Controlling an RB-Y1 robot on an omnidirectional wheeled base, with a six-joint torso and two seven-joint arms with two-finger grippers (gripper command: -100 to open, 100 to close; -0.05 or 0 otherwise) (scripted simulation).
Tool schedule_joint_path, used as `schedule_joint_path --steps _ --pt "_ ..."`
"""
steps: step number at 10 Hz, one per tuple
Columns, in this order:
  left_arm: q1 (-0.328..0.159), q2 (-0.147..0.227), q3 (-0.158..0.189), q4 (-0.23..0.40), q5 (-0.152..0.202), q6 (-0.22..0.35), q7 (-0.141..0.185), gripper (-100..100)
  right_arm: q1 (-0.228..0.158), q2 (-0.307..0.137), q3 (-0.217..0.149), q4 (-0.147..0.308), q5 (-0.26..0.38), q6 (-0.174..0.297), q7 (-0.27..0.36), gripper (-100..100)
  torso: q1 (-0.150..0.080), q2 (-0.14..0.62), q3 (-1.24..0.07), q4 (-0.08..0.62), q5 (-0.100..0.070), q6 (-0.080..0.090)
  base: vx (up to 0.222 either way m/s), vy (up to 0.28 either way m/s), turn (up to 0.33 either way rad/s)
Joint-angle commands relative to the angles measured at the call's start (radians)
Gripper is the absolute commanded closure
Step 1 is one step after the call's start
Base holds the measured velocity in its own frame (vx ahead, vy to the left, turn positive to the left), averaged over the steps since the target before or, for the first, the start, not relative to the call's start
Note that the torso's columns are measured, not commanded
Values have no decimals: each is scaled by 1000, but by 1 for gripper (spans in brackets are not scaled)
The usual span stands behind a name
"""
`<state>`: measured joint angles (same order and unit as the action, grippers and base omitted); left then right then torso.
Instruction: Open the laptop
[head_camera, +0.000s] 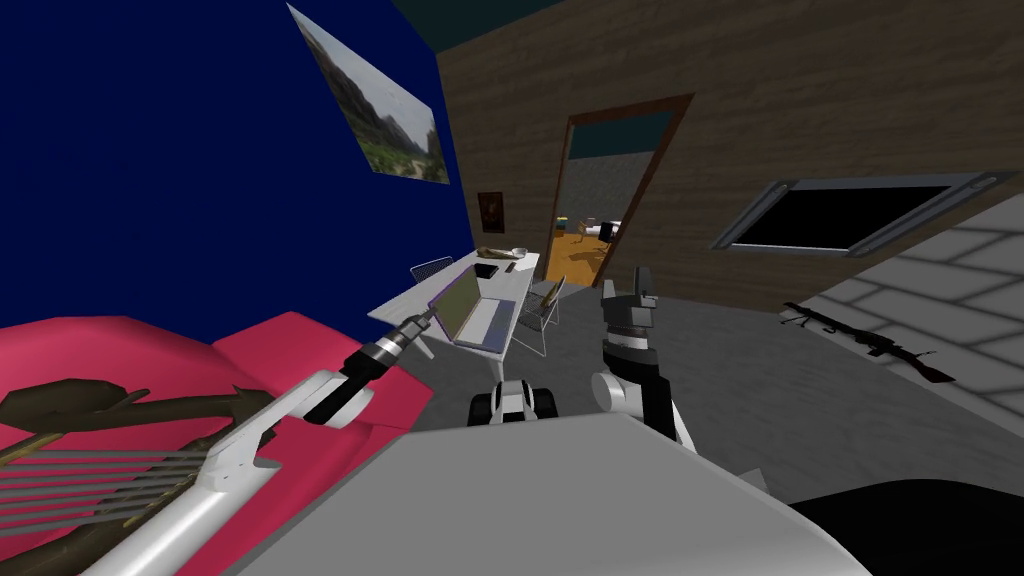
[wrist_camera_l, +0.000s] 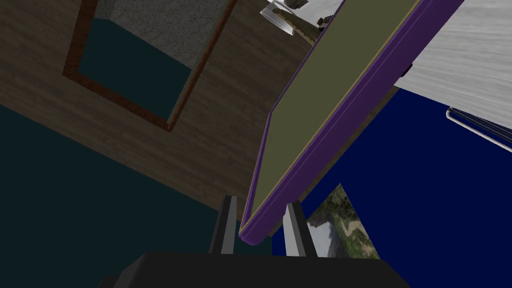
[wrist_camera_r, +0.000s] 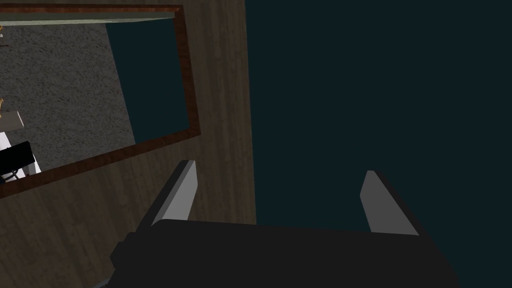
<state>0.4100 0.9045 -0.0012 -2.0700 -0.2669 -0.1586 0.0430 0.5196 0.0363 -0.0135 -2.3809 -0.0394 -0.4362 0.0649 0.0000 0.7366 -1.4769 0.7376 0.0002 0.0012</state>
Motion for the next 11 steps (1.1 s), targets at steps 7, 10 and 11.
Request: schedule_joint_path --steps 7,10,11 --pt "-55 -75 -8 116 -136 -49 -174 100 0 0 0 0 0 0 0 0 -1 -6 -3 -7 4 3 -42 -54 -27" --pt "-85 -137 -26 183 -213 -73 -272 100 0 0 0 0 0 0 0 0 6 -10 -5 -10 7 0 -41 -53 -53" --pt "-96 -158 -32 206 -239 -81 -301 100 0 0 0 0 0 0 0 0 8 -10 -4 -11 8 -1 -64 -53 -23"
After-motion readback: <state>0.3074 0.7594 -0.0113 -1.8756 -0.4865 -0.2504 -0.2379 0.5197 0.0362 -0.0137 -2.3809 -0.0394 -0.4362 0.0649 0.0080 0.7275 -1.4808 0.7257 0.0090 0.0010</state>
